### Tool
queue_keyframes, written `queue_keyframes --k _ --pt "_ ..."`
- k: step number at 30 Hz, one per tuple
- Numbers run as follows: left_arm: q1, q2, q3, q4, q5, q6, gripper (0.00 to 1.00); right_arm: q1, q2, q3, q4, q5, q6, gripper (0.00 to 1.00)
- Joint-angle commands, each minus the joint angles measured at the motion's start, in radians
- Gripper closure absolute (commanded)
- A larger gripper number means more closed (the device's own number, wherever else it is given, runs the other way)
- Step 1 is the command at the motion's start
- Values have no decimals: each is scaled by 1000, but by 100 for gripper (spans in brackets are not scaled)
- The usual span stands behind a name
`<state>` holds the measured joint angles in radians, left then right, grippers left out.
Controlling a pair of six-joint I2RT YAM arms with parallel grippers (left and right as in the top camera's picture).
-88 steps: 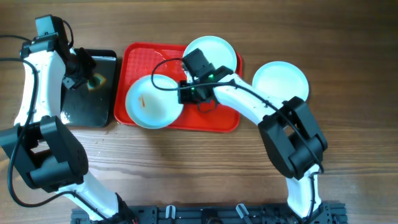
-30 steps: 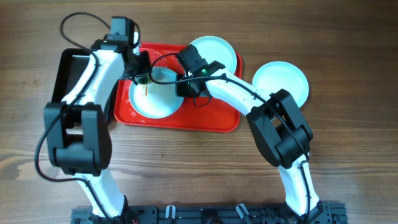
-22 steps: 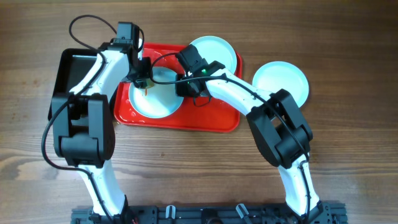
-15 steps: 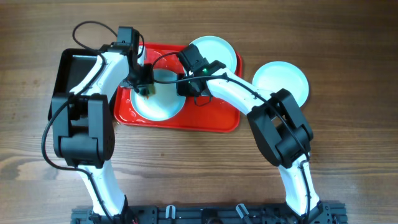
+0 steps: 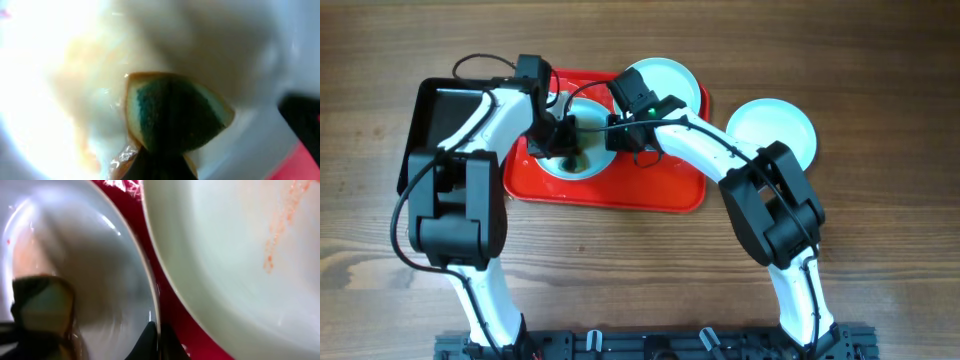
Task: Clean dirty plates on tray and stack at the side
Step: 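Scrub the centered plate with the sponge in the left gripper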
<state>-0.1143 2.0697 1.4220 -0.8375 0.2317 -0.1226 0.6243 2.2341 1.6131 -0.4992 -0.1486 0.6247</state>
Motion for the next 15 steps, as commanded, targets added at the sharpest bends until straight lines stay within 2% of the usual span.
queue_keyframes --k 1,5,9,11,15 --pt "5 40 -16 61 -499 -209 96 9 18 13 -11 -9 3 96" --pt "5 40 -16 146 -604 -207 96 9 18 13 -14 -9 2 96" --pt "5 40 -16 211 -581 -206 96 9 18 13 -14 -9 -16 96" --pt "5 40 -16 214 -461 -157 96 9 18 13 -13 -9 -17 96" --pt "6 40 -16 147 -3 -21 96 9 18 13 -14 -10 -23 96"
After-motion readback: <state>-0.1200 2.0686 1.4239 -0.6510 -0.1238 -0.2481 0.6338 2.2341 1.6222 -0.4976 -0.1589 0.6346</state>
